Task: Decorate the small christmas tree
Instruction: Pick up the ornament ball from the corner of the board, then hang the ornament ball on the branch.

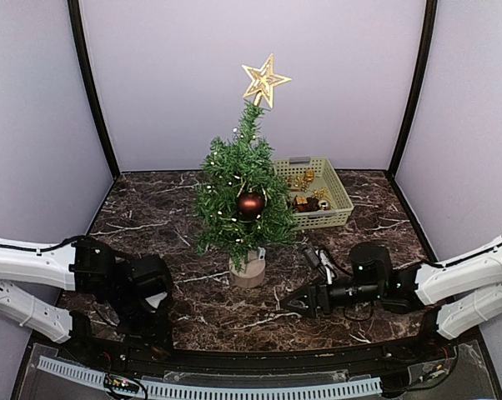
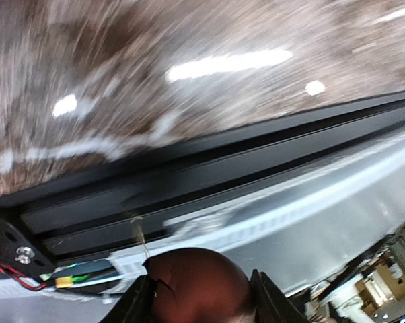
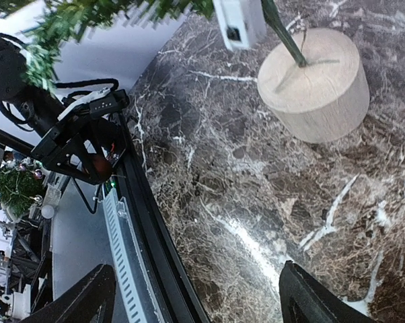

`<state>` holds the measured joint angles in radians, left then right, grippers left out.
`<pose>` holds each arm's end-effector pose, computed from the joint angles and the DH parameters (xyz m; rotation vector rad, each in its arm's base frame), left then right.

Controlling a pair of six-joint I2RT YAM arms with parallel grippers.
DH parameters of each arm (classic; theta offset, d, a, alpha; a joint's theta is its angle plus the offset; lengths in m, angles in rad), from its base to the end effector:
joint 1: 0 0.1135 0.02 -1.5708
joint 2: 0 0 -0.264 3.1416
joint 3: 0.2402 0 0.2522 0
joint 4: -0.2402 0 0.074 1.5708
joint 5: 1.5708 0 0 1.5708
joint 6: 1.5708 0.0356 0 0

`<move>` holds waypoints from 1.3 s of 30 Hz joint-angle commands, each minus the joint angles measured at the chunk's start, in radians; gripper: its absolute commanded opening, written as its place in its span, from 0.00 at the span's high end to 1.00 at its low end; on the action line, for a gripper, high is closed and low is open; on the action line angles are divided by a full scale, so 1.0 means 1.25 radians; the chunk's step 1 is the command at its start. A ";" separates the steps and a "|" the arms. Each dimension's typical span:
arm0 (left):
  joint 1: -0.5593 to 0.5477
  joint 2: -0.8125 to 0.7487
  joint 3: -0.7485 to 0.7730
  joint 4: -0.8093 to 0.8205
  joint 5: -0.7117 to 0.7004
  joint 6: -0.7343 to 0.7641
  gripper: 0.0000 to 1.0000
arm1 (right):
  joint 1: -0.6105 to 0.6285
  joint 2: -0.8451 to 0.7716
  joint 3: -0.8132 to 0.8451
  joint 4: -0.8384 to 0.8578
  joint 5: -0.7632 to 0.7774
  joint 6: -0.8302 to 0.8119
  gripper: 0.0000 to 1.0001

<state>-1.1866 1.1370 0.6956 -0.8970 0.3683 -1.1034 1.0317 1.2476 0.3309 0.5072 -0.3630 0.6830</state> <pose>0.0559 -0.1725 0.1983 -0.1808 -2.8506 0.5233 0.1079 0.2049 0.1632 -0.6576 2.1707 1.3876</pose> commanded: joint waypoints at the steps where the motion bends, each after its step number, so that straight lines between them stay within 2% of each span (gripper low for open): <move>1: 0.070 -0.003 0.123 -0.022 -0.057 0.067 0.51 | -0.012 -0.095 0.057 -0.126 0.045 -0.043 0.15; 8: 0.212 0.040 0.332 -0.017 -0.093 0.208 0.49 | -0.026 -0.263 0.122 -0.303 0.146 -0.062 0.11; 17: 0.309 0.035 0.516 -0.002 -0.007 0.316 0.47 | -0.029 -0.346 0.167 -0.319 0.193 -0.066 0.11; 22: 0.328 0.038 0.612 -0.011 0.036 0.363 0.47 | -0.026 -0.329 0.185 -0.244 0.118 -0.095 0.13; 28: 0.331 0.025 0.651 0.033 0.102 0.419 0.46 | 0.004 -0.310 0.256 -0.172 0.094 -0.134 0.12; 33: 0.332 0.021 0.659 0.102 0.198 0.440 0.47 | 0.026 -0.240 0.350 -0.131 0.099 -0.179 0.11; 39: 0.332 0.023 0.663 0.198 0.364 0.468 0.46 | 0.035 -0.106 0.463 -0.074 0.024 -0.185 0.12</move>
<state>-0.7769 1.1835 1.4902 -0.7647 0.6369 -0.5678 1.0618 1.0283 0.8322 0.3168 -0.2584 0.4782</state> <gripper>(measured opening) 0.536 0.886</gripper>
